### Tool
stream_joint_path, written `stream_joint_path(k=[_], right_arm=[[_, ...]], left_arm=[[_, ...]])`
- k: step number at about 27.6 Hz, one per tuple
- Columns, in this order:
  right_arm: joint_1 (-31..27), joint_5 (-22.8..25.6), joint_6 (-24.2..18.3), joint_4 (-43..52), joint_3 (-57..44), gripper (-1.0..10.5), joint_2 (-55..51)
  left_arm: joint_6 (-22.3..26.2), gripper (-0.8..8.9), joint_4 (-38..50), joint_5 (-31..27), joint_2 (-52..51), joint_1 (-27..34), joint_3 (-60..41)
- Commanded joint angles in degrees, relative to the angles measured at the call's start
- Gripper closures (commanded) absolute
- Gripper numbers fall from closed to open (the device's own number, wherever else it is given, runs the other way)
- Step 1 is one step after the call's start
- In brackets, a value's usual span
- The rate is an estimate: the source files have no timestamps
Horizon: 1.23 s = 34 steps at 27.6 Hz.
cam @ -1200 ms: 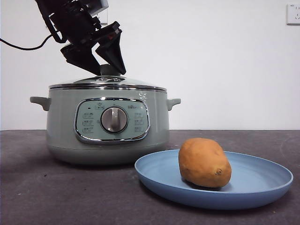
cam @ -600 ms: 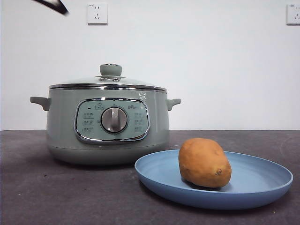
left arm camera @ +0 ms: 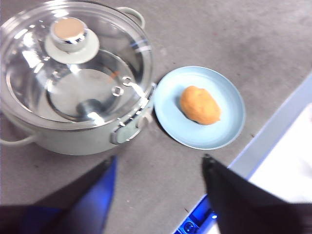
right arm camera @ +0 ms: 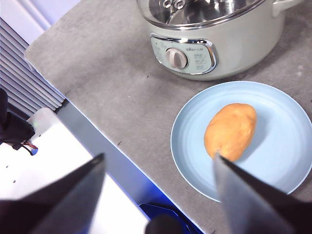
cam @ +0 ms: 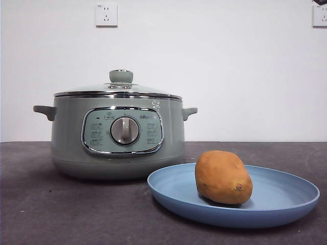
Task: Take the potato out from the steamer,put the potato on the plate,close the lid
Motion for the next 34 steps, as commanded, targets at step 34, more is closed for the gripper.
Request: stream_joint_path(k=[34], right_arm=[[0.0,0.2,0.3,0.3,0.3,9.5,0.1]], left_arm=[[4.0,8.17,9.8,-3.5,-3.0,1.7,-0.7]])
